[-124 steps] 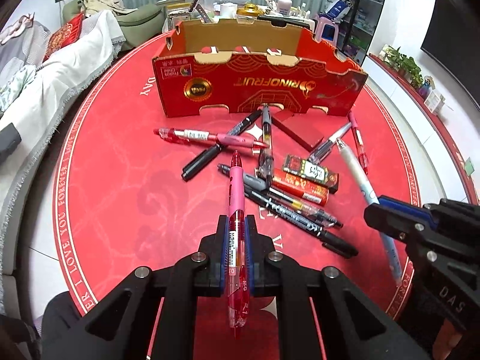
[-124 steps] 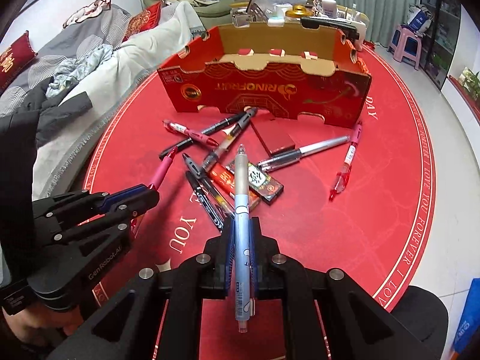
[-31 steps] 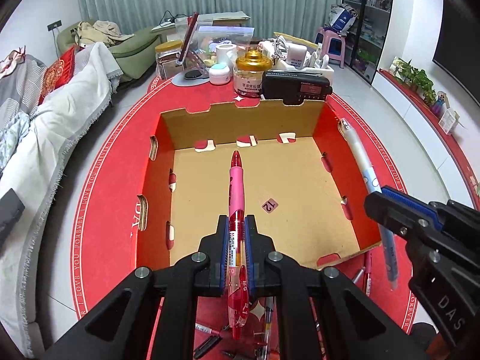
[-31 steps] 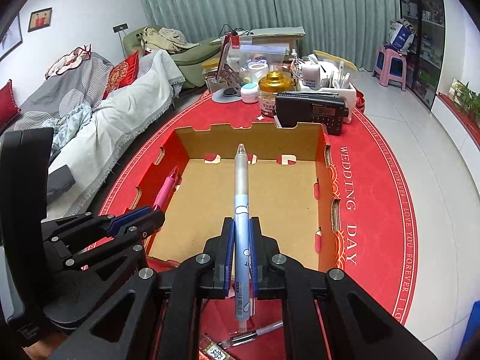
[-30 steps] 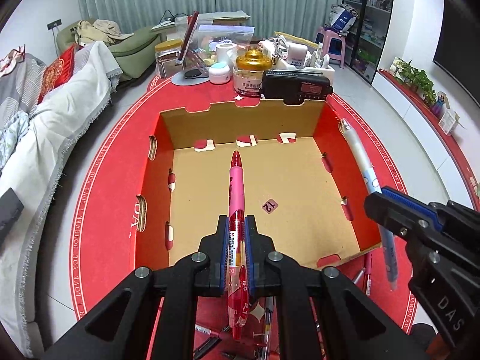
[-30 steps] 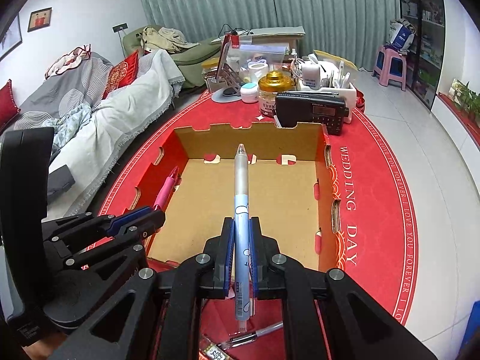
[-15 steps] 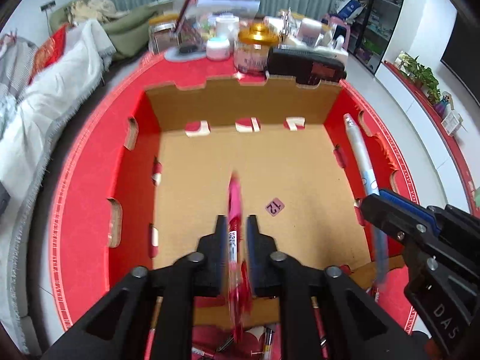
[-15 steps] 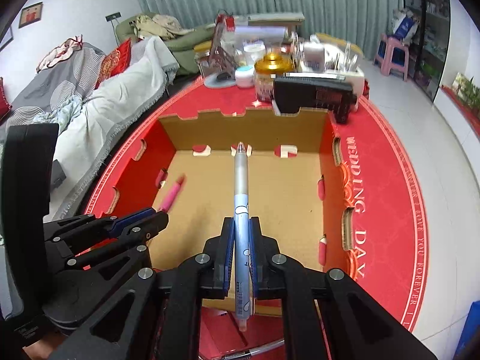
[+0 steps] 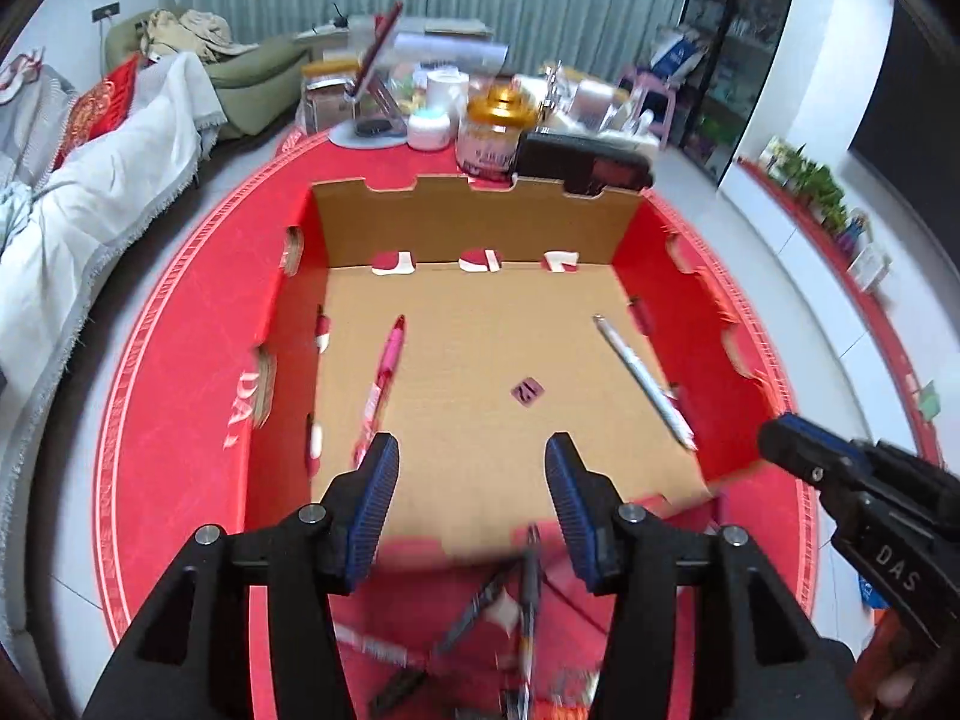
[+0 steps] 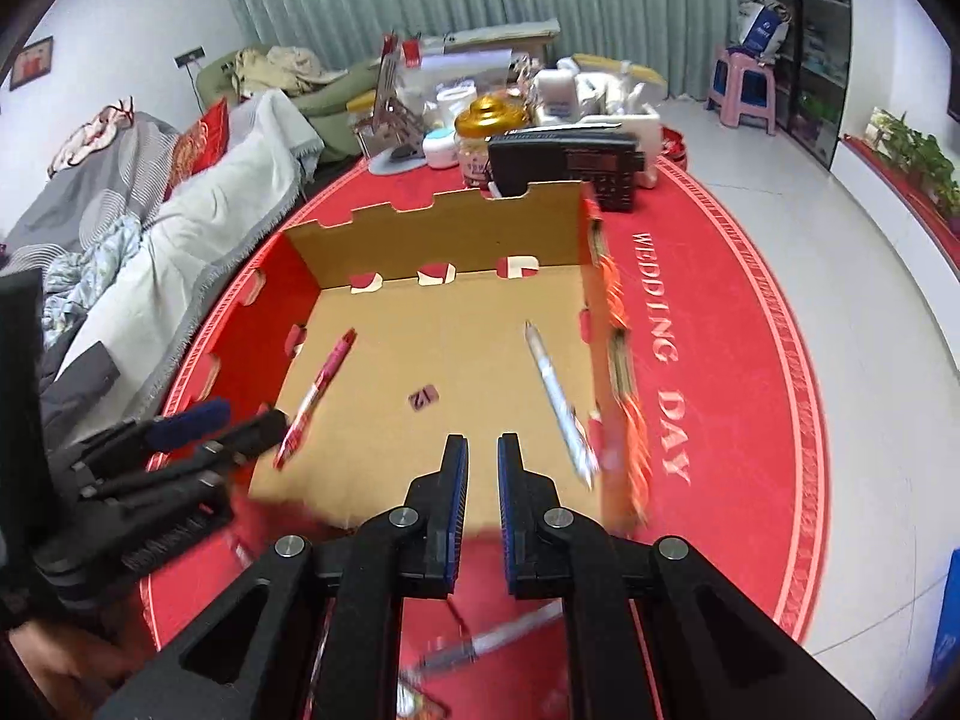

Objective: Organize rigid objects
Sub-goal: 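Move both tools back down to the pen pile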

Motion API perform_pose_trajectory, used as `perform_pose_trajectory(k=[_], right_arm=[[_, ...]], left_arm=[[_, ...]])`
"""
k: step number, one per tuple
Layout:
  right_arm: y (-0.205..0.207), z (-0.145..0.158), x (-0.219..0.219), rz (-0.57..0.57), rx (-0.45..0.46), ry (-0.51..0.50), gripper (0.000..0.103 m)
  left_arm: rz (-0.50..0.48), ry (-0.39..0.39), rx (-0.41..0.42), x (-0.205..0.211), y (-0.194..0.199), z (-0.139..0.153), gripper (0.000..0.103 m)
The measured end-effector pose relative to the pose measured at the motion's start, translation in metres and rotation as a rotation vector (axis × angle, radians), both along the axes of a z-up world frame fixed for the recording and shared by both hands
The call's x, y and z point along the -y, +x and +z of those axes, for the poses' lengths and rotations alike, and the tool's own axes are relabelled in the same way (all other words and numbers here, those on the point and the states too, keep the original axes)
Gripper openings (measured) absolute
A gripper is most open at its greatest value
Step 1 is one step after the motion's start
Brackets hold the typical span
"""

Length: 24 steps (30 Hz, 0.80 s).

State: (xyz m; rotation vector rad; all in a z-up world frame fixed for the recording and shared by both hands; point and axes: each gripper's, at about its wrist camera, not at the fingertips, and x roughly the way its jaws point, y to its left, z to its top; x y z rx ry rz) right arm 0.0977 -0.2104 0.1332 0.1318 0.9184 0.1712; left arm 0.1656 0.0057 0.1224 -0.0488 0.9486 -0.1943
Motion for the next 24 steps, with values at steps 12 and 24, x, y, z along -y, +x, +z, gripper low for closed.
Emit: perform_pose_trajectory(k=[12, 24], right_arm=[[-0.096, -0.070, 0.029, -0.065, -0.169, 0.018, 0.011], [-0.104, -0.072, 0.035, -0.073, -0.151, 0.039, 0.011]], left_arm=[[0.027, -0.085, -0.110, -0.011, -0.122, -0.046, 0.051], [-0.218, 0.101, -0.045, -0.026, -0.089, -0.061, 0.048]])
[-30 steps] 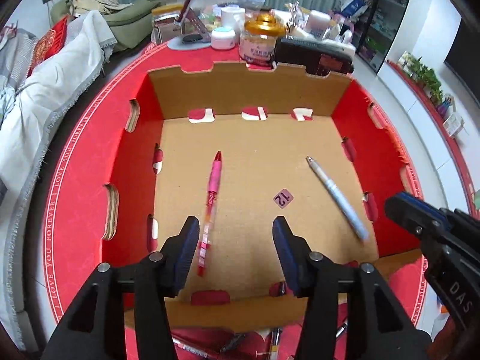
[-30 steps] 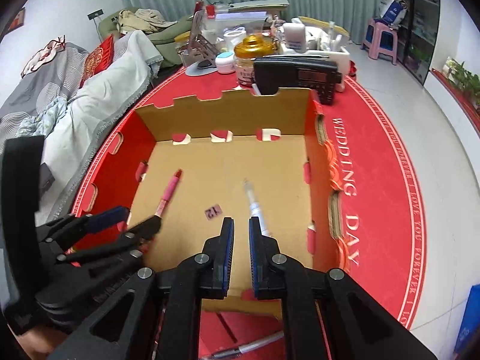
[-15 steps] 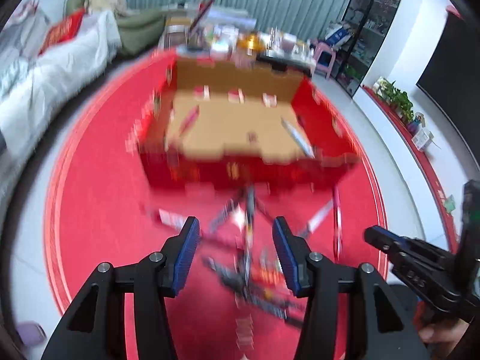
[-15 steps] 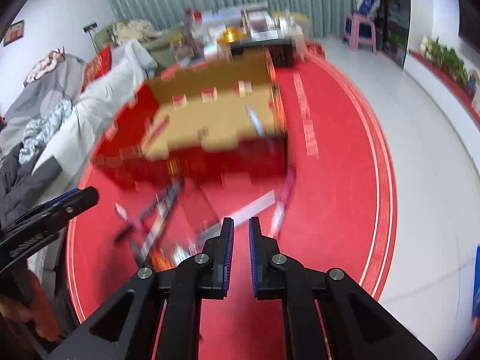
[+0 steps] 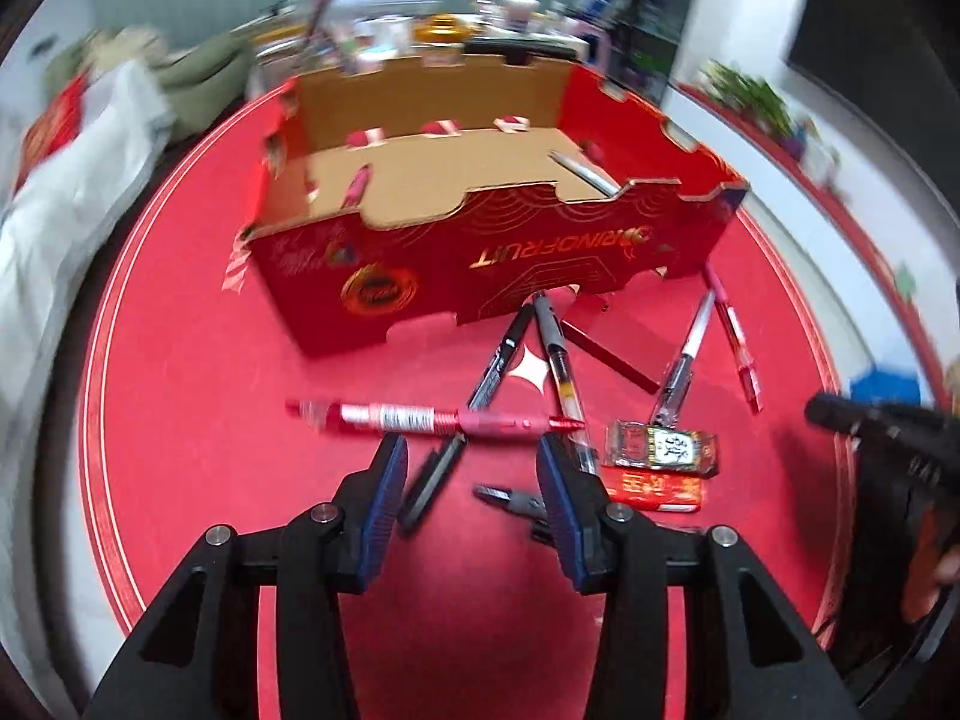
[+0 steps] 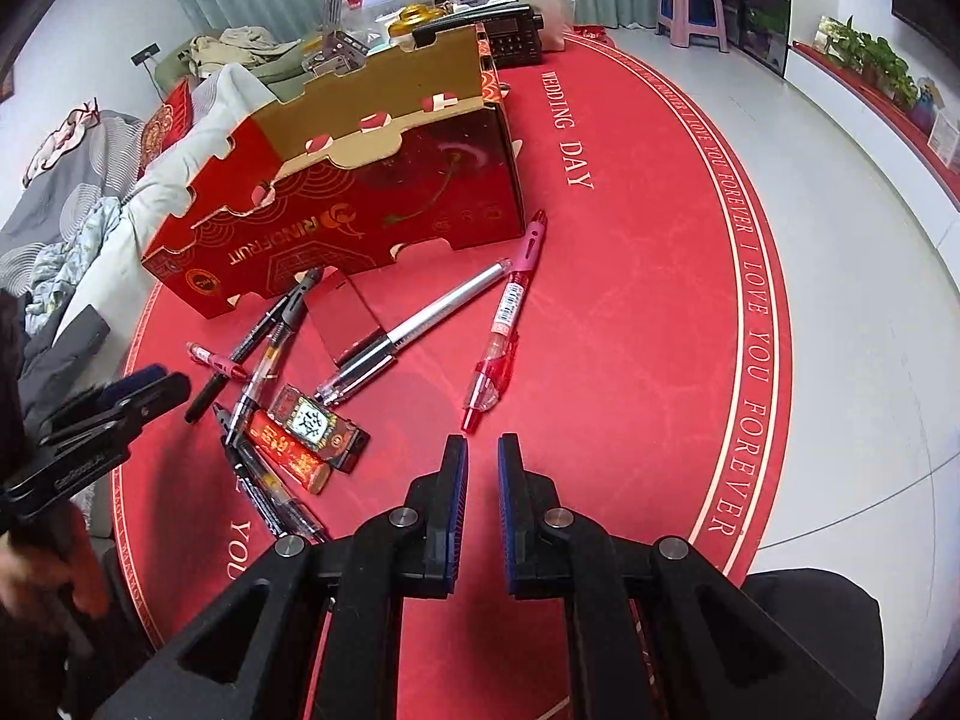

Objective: Organize rigid objects
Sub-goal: 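Move both tools back down to the pen pile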

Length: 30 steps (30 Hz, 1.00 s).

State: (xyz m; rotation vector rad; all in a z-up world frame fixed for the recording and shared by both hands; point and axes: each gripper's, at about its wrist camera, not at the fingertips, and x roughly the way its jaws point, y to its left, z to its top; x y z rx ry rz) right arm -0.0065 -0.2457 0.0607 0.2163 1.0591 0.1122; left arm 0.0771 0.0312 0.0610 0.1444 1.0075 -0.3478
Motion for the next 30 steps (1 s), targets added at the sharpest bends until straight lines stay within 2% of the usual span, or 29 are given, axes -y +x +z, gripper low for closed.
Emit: perform_pose_trajectory(k=[2, 6, 8, 11, 13, 14, 17, 20, 23, 27, 30], right_arm=[[0.002, 0.001, -0.002, 0.007, 0.007, -0.004, 0.011], [0.005, 0.001, 0.001, -0.001, 0.011, -0.014, 0.011], [0.006, 0.000, 0.004, -0.009, 0.004, -0.013, 0.011], [0.006, -0.002, 0.005, -0.012, -0.002, -0.013, 0.011], [0.006, -0.003, 0.004, -0.011, -0.005, -0.014, 0.011], [0.006, -0.003, 0.003, -0.009, -0.005, -0.013, 0.011], [0.007, -0.002, 0.001, -0.001, -0.001, -0.013, 0.011], [0.009, -0.002, 0.000, 0.004, 0.003, -0.019, 0.011], [0.012, -0.006, 0.002, -0.004, -0.008, -0.015, 0.011], [0.014, -0.008, 0.005, -0.012, -0.020, -0.021, 0.011], [0.016, -0.007, 0.004, -0.012, -0.023, -0.026, 0.011]], left_arm=[[-0.069, 0.038, -0.003, 0.007, 0.008, -0.004, 0.048], [-0.168, 0.061, -0.020, 0.020, 0.021, -0.008, 0.048], [-0.182, 0.075, -0.031, 0.022, 0.029, -0.013, 0.048], [-0.197, 0.044, -0.066, 0.015, 0.040, -0.018, 0.049], [-0.191, 0.053, -0.101, 0.010, 0.046, -0.025, 0.049], [-0.184, 0.054, -0.154, 0.006, 0.047, -0.033, 0.049], [-0.173, 0.037, -0.155, -0.001, 0.031, -0.035, 0.049], [-0.095, -0.078, -0.192, -0.016, 0.008, -0.033, 0.049], [0.002, -0.098, -0.161, -0.025, -0.007, -0.029, 0.049], [0.076, -0.206, -0.120, -0.030, -0.016, -0.011, 0.049], [0.049, -0.155, -0.105, -0.017, -0.003, -0.008, 0.049]])
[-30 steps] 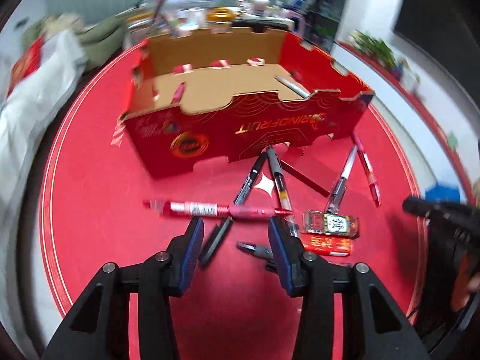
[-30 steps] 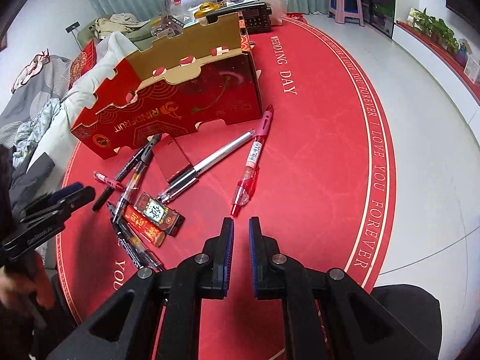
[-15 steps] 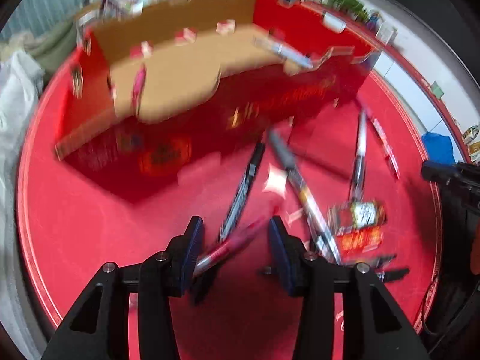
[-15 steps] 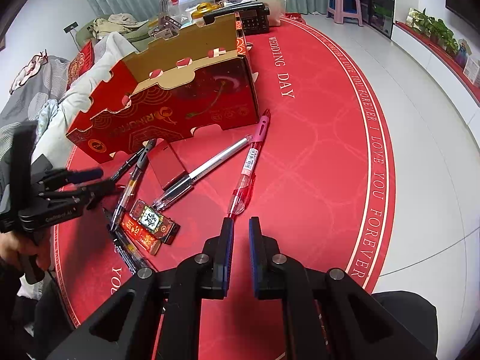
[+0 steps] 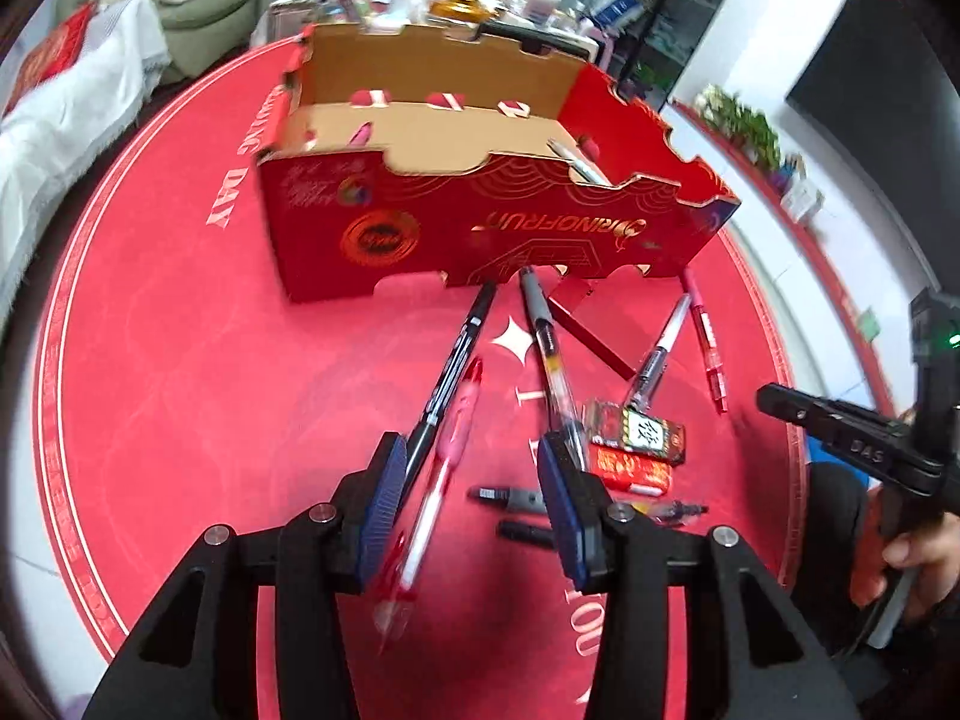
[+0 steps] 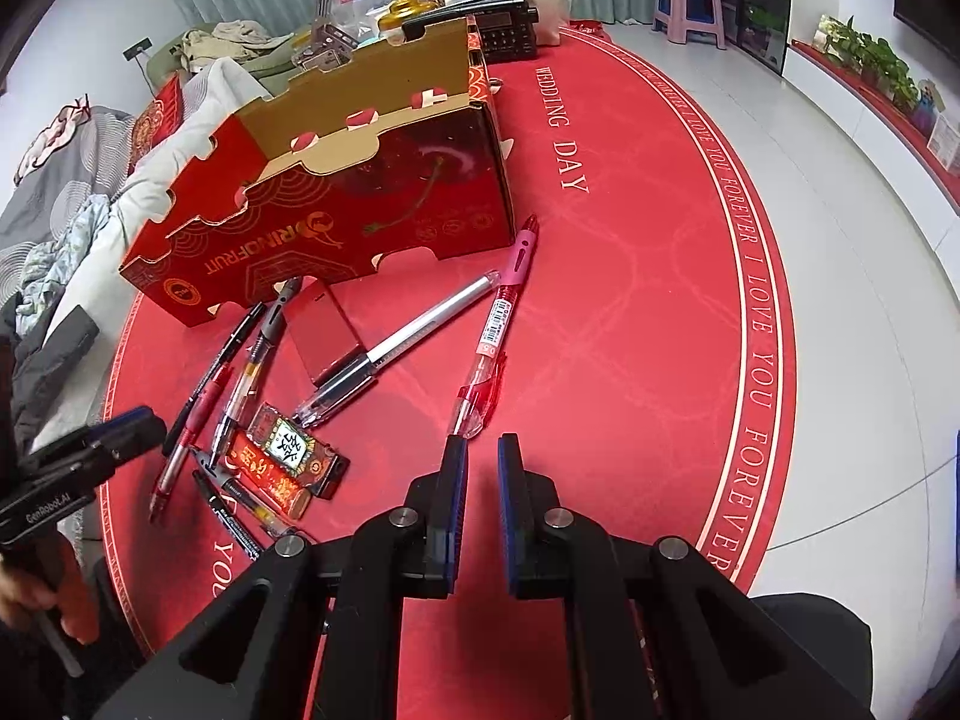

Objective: Organize rigid objects
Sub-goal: 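Move both tools back down to the pen pile, then grasp the black marker with the left tool while the right tool grasps the red pen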

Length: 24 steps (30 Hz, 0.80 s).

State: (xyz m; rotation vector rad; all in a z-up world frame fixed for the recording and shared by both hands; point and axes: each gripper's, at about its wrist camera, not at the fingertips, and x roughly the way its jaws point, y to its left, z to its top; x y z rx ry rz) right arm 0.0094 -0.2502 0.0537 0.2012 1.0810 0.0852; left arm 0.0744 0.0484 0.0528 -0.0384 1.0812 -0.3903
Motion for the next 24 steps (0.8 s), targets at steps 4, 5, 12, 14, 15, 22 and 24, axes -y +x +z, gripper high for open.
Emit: perform_pose_trajectory(k=[4, 5, 12, 14, 15, 22, 24], right_arm=[[-0.002, 0.004, -0.002, 0.007, 0.007, -0.006, 0.011], [-0.003, 0.004, -0.003, 0.010, 0.008, -0.009, 0.011], [0.004, 0.000, -0.003, 0.007, -0.007, -0.014, 0.011], [0.007, -0.001, -0.003, 0.009, -0.010, -0.015, 0.011], [0.009, -0.002, -0.004, 0.011, -0.011, -0.019, 0.011], [0.025, -0.007, 0.002, -0.013, -0.026, -0.039, 0.011], [0.032, -0.009, 0.003, -0.020, -0.031, -0.044, 0.011]], left_arm=[[-0.001, 0.044, -0.002, -0.003, 0.031, -0.006, 0.049], [0.004, 0.053, 0.003, -0.004, 0.036, -0.006, 0.049], [-0.010, 0.150, -0.020, -0.015, 0.047, -0.018, 0.049], [-0.045, 0.152, -0.016, -0.008, 0.043, -0.022, 0.049], [-0.058, 0.160, -0.017, -0.004, 0.041, -0.025, 0.048], [-0.137, 0.164, 0.003, 0.021, 0.032, -0.025, 0.051], [-0.126, 0.098, -0.036, 0.014, 0.035, -0.029, 0.053]])
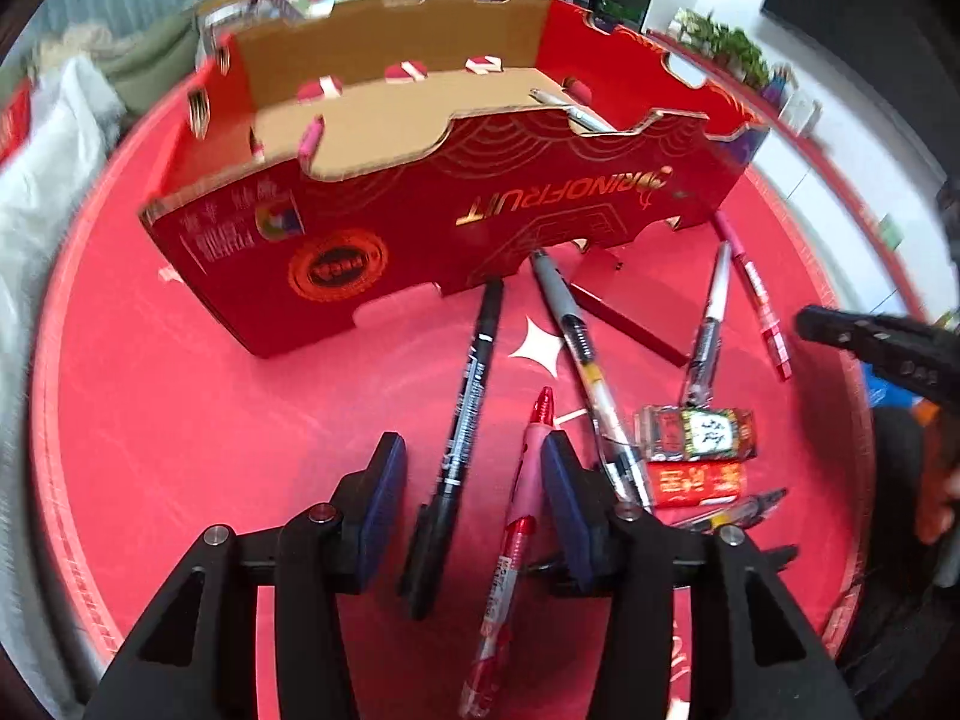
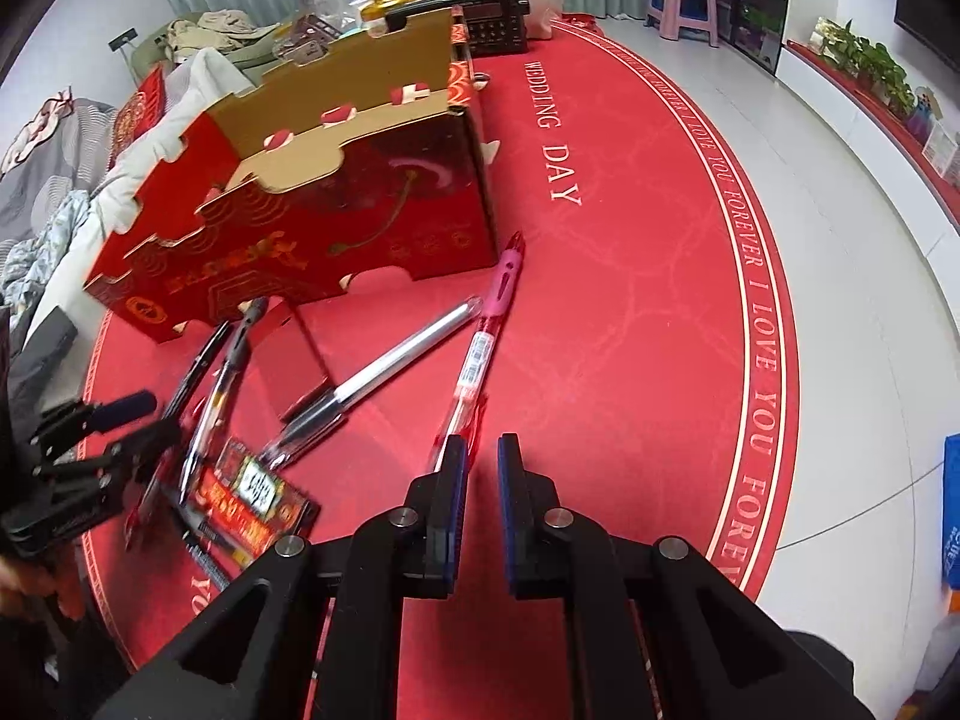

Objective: Organize rigid objects
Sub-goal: 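Grasp the black marker with the left tool while the right tool grasps the red pen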

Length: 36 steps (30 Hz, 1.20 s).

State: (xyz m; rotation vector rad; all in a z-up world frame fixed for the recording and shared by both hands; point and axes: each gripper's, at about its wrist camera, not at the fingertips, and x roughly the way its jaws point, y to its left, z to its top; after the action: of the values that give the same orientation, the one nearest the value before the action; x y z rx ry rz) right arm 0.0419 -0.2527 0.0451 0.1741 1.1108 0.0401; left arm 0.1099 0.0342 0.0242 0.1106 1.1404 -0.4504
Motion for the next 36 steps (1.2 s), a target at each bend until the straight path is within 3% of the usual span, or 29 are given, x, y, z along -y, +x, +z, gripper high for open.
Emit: perform_pose_trajectory(k=[6, 8, 13, 17, 20, 22, 23, 26, 31, 36], right_arm=[[0.015, 0.001, -0.009, 0.006, -0.007, 0.008, 0.011], [0.019, -0.001, -0.014, 0.009, -0.008, 0.002, 0.011], [0.031, -0.010, -0.023, -0.009, -0.024, -0.043, 0.015], [0.038, -0.013, -0.030, 0.009, -0.028, -0.089, 0.018], [0.040, -0.013, -0.031, 0.016, -0.013, -0.096, 0.019], [0.039, -0.013, -0.030, 0.022, -0.004, -0.086, 0.019], [0.039, -0.013, -0.029, 0.028, 0.000, -0.079, 0.020], [0.035, -0.013, -0.033, 0.054, -0.012, -0.077, 0.020], [0.006, -0.012, -0.051, 0.175, -0.043, -0.103, 0.019], [0.003, -0.012, -0.058, 0.256, -0.124, -0.144, 0.019]], left_arm=[[0.042, -0.118, -0.031, -0.017, 0.002, 0.001, 0.051], [0.061, -0.118, -0.030, -0.021, 0.006, 0.001, 0.047], [-0.017, 0.040, 0.001, 0.000, 0.011, 0.001, 0.043], [-0.031, 0.050, 0.017, 0.003, 0.019, -0.001, 0.043], [-0.063, 0.135, 0.053, 0.016, 0.017, -0.003, 0.041], [-0.038, 0.120, 0.024, 0.018, 0.020, -0.003, 0.030], [-0.046, 0.120, 0.022, 0.020, 0.017, -0.002, 0.013], [-0.024, 0.135, 0.044, 0.027, 0.007, -0.003, 0.009], [0.052, 0.051, -0.053, 0.014, -0.011, -0.003, 0.008], [0.018, 0.028, -0.171, 0.003, -0.019, -0.004, 0.010]])
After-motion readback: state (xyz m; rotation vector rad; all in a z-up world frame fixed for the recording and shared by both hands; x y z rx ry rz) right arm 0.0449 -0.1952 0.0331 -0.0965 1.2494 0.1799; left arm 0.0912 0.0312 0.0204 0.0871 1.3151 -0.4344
